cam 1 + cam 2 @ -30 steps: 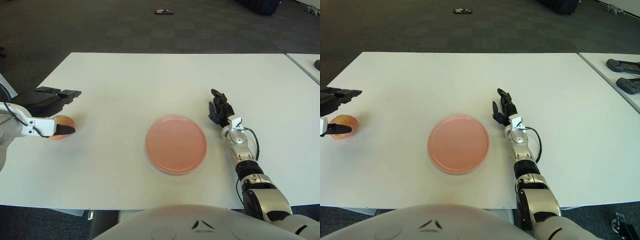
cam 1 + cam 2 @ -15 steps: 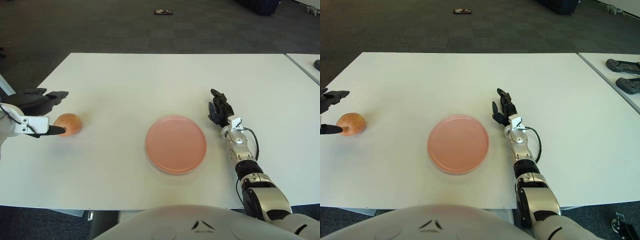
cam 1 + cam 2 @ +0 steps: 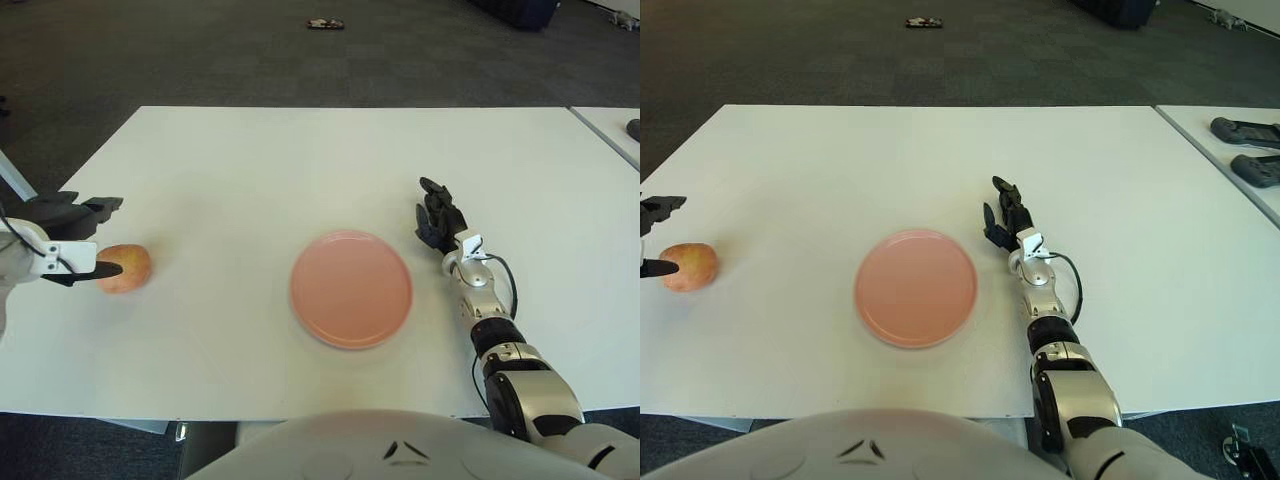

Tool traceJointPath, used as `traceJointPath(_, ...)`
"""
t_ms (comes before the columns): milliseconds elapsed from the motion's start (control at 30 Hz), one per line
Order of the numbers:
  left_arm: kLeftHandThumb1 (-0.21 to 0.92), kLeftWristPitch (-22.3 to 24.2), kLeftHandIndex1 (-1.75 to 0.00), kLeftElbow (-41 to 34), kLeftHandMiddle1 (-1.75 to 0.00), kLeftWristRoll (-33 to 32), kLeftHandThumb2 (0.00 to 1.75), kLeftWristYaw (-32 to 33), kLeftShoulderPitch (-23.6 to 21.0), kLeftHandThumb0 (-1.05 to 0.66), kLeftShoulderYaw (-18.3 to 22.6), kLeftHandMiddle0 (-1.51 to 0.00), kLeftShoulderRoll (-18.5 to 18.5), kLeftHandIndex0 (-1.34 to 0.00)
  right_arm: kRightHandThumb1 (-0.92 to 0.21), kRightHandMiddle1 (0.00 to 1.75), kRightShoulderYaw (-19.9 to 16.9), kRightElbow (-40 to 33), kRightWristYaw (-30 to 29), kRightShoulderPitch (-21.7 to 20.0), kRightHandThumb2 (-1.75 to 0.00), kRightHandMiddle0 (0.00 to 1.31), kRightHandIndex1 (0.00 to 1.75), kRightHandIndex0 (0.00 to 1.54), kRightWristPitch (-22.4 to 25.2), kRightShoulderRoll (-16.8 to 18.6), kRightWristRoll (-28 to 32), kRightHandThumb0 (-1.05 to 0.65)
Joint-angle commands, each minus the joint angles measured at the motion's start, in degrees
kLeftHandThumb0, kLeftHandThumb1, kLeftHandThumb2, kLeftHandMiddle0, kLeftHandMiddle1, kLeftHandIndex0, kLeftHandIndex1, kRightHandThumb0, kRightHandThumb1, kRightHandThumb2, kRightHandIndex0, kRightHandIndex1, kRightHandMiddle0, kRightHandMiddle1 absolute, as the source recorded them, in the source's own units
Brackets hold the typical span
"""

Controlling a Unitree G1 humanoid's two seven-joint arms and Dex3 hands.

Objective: Put the apple into the plate.

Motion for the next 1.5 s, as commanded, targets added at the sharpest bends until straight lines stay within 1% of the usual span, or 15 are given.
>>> traceJointPath(0,0.92,1.4,-0.01,0.4,-0.03,1.4,0.54,-0.5,-2.1,-1.02,-1.8,-0.07,0.6,-0.01,-0.92,0.40,0.0,2.8,0.3,1.4,-0.75,0.00,0.00,0.21,1.4,-0.1,0.0,-0.78)
traceJointPath(233,0.92,3.1,-0.01,0.8,-0.04,2.6,0.40,-0.6,-4.4,-0.97,-4.7,-0.10,0.4,0.00,-0.92,0.40,-0.1,4.2,0.1,0.9,-0.76,0.00,0.00,0.21,0.1,-0.3,-0.2,-0.78)
traceJointPath(367,0.92,1.7,-0.01,7.3,-0.05,3.1,0.36,2.5,-8.1,-0.95,-9.0,-0.13,-0.8,0.00,-0.92,0.42,0.0,4.3,-0.1,0.9,-0.77,0.00,0.00,0.21,0.0,-0.4,-0.4,-0.78)
traceJointPath(467,0.92,2.9,0.00,6.0,-0.07,3.2,0.36,2.0,-8.0,-0.93,-9.0,-0.15,-0.8,0.00,-0.92,0.44,0.1,4.3,-0.2,0.9,-0.78,0.00,0.01,0.22,-0.1,-0.5,-0.5,-0.78)
traceJointPath(700,0.92,3.6,0.00,6.1,-0.07,3.5,0.35,3.6,-8.3,-0.94,-10.0,-0.16,-1.6,0.00,-0.92,0.43,0.3,3.8,-0.2,1.1,-0.79,0.00,0.00,0.21,0.3,-0.6,-0.7,-0.78)
traceJointPath(767,0.92,4.3,0.00,4.7,-0.07,3.6,0.36,3.3,-7.7,-0.94,-9.8,-0.16,-1.9,0.00,-0.92,0.43,0.3,3.6,-0.2,1.2,-0.79,0.00,0.00,0.20,0.5,-0.7,-0.6,-0.78)
traceJointPath(833,0.92,6.1,0.00,0.6,-0.06,4.2,0.37,1.3,-6.5,-0.95,-9.0,-0.15,-1.9,0.00,-0.92,0.42,0.2,3.4,-0.2,1.3,-0.78,0.00,0.00,0.20,0.7,-0.7,-0.5,-0.79)
traceJointPath(900,0.92,6.9,0.00,-0.2,-0.05,4.6,0.38,0.5,-6.5,-0.96,-9.2,-0.13,-1.5,0.00,-0.92,0.42,0.2,3.3,-0.2,1.4,-0.78,0.00,0.00,0.20,0.8,-0.6,-0.5,-0.79)
traceJointPath(1167,0.92,8.2,-0.01,1.1,-0.02,5.5,0.41,-1.6,-7.8,-0.98,-10.8,-0.08,-0.9,-0.01,-0.92,0.39,0.1,3.2,0.2,1.4,-0.77,0.00,0.00,0.20,0.9,-0.7,-0.1,-0.78)
traceJointPath(1467,0.92,7.2,-0.01,1.5,-0.04,5.7,0.47,-1.5,-8.0,-0.97,-11.0,-0.13,-0.6,-0.01,-0.92,0.39,0.2,2.7,0.2,1.6,-0.77,0.00,0.00,0.20,0.4,-0.7,-0.2,-0.78)
